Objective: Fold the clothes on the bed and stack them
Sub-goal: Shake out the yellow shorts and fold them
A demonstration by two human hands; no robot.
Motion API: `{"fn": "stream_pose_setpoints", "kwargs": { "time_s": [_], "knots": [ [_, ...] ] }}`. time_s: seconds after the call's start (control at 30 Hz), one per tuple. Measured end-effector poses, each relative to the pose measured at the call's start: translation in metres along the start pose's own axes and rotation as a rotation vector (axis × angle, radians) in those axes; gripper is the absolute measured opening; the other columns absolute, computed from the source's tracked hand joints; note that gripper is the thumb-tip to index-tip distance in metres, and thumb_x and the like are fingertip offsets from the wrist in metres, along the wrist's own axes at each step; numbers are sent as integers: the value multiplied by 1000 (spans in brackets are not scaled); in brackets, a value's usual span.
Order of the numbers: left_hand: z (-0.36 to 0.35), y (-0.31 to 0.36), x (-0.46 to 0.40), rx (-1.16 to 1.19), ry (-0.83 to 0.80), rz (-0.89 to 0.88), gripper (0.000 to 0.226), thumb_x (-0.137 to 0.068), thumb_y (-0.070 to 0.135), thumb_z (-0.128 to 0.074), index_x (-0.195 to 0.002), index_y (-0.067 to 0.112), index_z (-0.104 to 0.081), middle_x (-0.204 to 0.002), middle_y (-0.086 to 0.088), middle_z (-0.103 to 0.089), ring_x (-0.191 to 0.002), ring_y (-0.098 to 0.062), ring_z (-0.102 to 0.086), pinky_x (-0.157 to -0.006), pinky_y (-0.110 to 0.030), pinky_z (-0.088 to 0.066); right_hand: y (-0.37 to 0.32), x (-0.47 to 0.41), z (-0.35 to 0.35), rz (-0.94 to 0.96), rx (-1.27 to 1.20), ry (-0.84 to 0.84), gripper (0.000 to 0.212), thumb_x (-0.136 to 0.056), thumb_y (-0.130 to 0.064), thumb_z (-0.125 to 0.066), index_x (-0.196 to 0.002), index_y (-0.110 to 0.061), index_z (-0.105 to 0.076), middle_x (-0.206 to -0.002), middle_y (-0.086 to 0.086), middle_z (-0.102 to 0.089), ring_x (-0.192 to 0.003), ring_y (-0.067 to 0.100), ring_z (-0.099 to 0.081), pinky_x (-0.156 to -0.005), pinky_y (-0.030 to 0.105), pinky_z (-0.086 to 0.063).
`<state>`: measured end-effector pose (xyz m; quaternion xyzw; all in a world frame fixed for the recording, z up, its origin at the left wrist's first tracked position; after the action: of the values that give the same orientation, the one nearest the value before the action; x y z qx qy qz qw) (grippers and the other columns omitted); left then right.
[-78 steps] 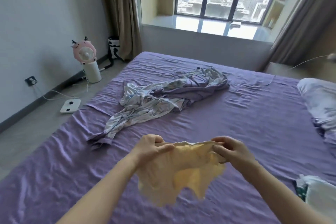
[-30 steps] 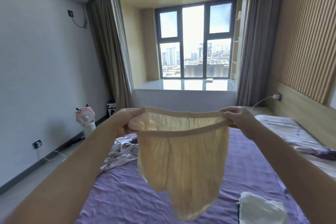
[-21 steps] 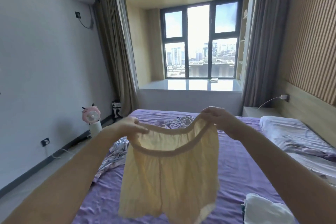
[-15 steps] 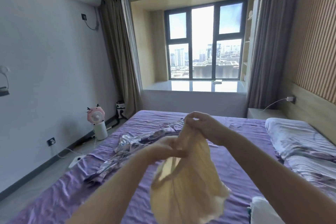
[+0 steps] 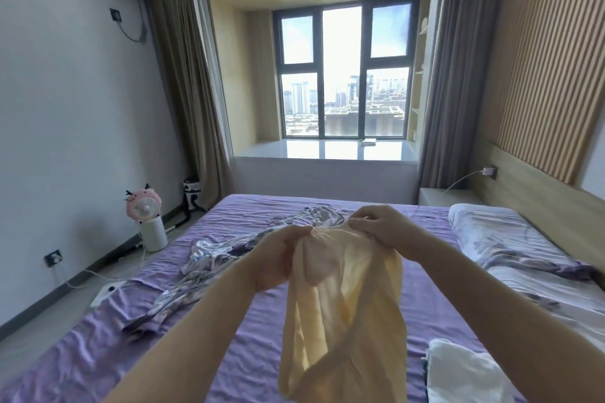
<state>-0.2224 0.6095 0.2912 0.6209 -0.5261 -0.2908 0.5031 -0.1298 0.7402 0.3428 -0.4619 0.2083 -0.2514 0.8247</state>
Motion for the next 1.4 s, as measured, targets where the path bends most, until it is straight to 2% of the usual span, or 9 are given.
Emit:
{"fn": "stream_pose_setpoints", "kwargs": {
  "time_s": [0.13,0.33,0.6,0.8,0.93,1.07,1.2,1.3,1.4],
  "knots": [
    [1,-2,1,51,-3,9,29,-78,26,-55,-83,2,-69,-79,-13,-67,-73,-23,-65,-75,-31,-53,3,4,-10,6,-46,-62,10,-86,-18,-65,-91,-12,-71,-96,13,-69,-88,18,-59,-86,36,-49],
    [3,-5,8,85,-66,41,35,-86,28,-49,-79,4,-74,-75,-11,-70,-70,-21,-68,-67,-29,-55,5,3,-27,3,-142,-135,7,-86,-15,-64,-84,-14,-71,-82,4,-64,-75,11,-56,-69,22,-45],
    [14,-5,13,72,-41,53,32,-87,31,-52,-90,4,-71,-84,-11,-69,-78,-22,-65,-78,-34,-53,8,-6,-40,6,-132,-138,12,-86,-16,-65,-76,-20,-70,-81,3,-64,-75,13,-56,-71,28,-45],
    [14,-3,14,28,-51,59,32,-90,32,-53,-98,5,-69,-92,-11,-68,-84,-23,-64,-84,-35,-49,6,-9,-36,52,-17,-48,11,-87,-25,-64,-77,-28,-66,-74,-7,-62,-67,7,-52,-61,21,-39],
    [18,-1,13,52,-31,31,27,-87,27,-54,-90,7,-72,-83,-8,-67,-78,-20,-62,-79,-34,-48,6,-7,-37,66,-47,-52,7,-88,-25,-63,-83,-27,-67,-70,-8,-62,-62,6,-51,-58,21,-40],
    [14,5,16,19,-70,1,18,-78,20,-56,-75,10,-71,-68,-5,-64,-64,-17,-60,-65,-28,-50,7,-5,-39,59,-91,-62,5,-88,-25,-64,-87,-24,-68,-74,-6,-68,-67,10,-56,-63,25,-44],
    [5,5,18,11,-142,4,24,-73,14,-56,-91,5,-71,-81,-11,-67,-69,-20,-64,-65,-29,-54,6,-3,-42,62,-123,-74,5,-86,-28,-66,-87,-24,-69,-75,-5,-69,-70,11,-59,-66,26,-46],
    [7,13,18,-87,-114,-103,28,-71,2,-59,-99,5,-65,-88,-14,-64,-74,-22,-63,-67,-32,-55,4,-2,-43,55,-161,-81,5,-86,-23,-66,-86,-22,-71,-82,1,-68,-76,13,-58,-71,29,-47],
    [18,21,16,-392,91,-212,17,-75,-10,-58,-76,7,-61,-66,-4,-62,-57,-11,-59,-52,-22,-50,-4,5,-49,79,-291,-144,11,-84,-19,-67,-92,-14,-72,-92,10,-67,-83,14,-59,-77,30,-48]
  ]
}}
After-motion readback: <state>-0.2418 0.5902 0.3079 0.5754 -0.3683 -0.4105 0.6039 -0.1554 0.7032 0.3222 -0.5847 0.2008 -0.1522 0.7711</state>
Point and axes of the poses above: each hand's wrist, its own x-axis away from the middle knuckle, its own z-axis out of the back of the hand, y = z × x, the point moved 10 cm from there along -x, towards the middle knuckle
